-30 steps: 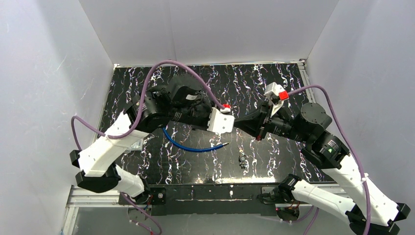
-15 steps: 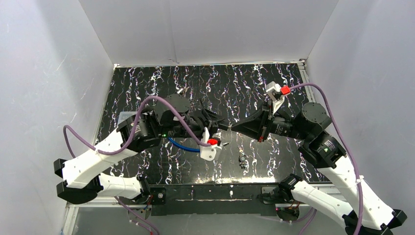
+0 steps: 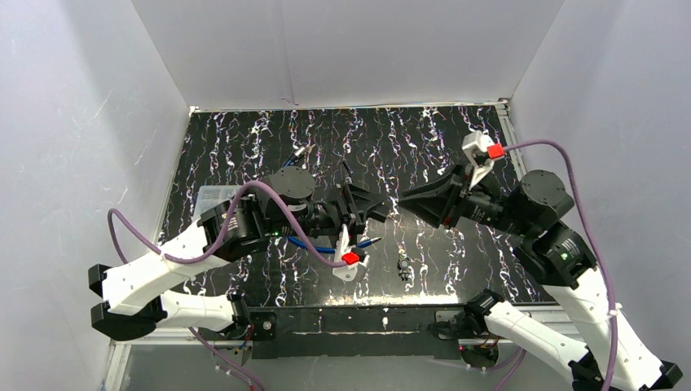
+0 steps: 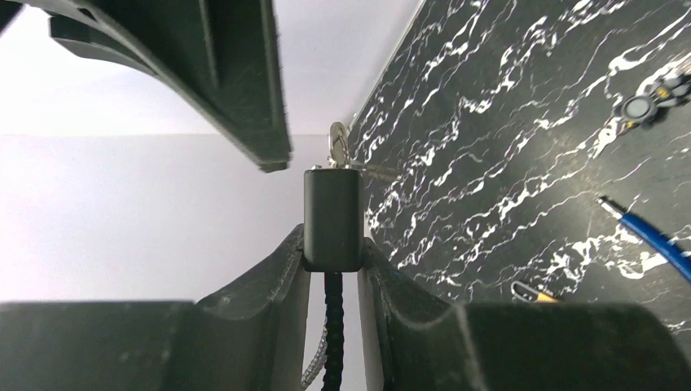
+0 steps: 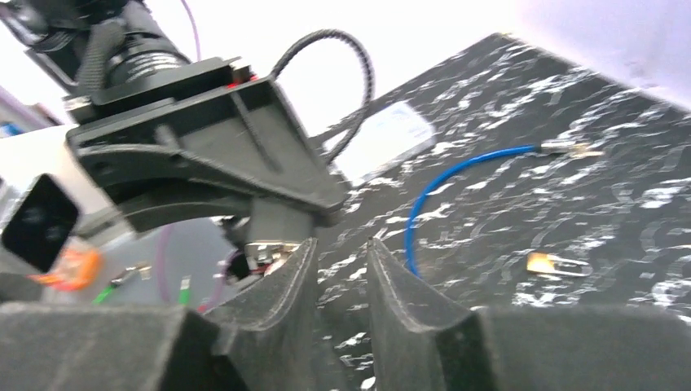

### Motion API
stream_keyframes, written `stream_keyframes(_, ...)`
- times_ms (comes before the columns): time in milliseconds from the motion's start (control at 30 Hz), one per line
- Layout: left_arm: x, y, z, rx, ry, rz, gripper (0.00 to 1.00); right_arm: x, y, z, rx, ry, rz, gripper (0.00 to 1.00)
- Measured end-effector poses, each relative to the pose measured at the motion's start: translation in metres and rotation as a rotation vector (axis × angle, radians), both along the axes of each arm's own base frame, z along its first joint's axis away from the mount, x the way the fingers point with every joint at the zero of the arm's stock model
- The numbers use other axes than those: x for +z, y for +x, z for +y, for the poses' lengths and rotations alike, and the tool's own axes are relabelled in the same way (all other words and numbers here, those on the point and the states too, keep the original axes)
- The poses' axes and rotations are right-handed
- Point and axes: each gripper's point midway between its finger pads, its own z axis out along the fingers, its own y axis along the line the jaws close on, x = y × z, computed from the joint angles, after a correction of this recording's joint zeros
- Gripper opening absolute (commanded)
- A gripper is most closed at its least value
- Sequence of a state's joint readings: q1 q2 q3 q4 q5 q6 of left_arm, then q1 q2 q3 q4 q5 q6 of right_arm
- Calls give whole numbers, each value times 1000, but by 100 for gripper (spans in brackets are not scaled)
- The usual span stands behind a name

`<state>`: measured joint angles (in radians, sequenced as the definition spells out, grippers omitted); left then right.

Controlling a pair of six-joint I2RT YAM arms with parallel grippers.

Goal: Unlock with the key

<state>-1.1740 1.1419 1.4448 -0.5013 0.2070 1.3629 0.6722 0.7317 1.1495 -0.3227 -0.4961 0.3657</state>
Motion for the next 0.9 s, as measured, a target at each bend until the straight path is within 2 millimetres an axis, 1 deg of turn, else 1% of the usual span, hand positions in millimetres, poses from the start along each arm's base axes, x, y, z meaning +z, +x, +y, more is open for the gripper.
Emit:
stream_keyframes(33, 0, -3, -1, -11, -3, 6, 0, 3, 4, -5, -35, -9, -39, 42)
stream_keyframes(100, -1, -8, -2, -22, -3, 27, 0, 6, 9, -12, -79, -30, -92, 55)
stream_keyframes(133, -2, -10, -3, -25, -3, 39, 0, 8, 9, -16, -91, -41, -117, 58)
stream_keyframes(267, -1, -12, -1, -20, -2, 71, 0, 15, 6, -22, -92, -74, -205, 64)
stream_keyframes(500, 0, -13, -1, -5, 2, 115, 0, 6, -9, -22, -6, -131, -305, 63)
stream_keyframes(567, 0, -12, -2, -2, 3, 124, 0, 7, -14, -22, 14, -135, -340, 62)
stream_keyframes(667, -2, -12, -4, 2, 11, 136, 0, 8, -22, -20, 53, -139, -392, 60)
stream_keyframes(767, -6, -11, -6, 6, 25, 147, 0, 6, -25, -15, 81, -150, -423, 55)
stream_keyframes(900, -10, -10, -7, 11, 39, 155, 0, 0, -28, -3, 122, -179, -462, 49)
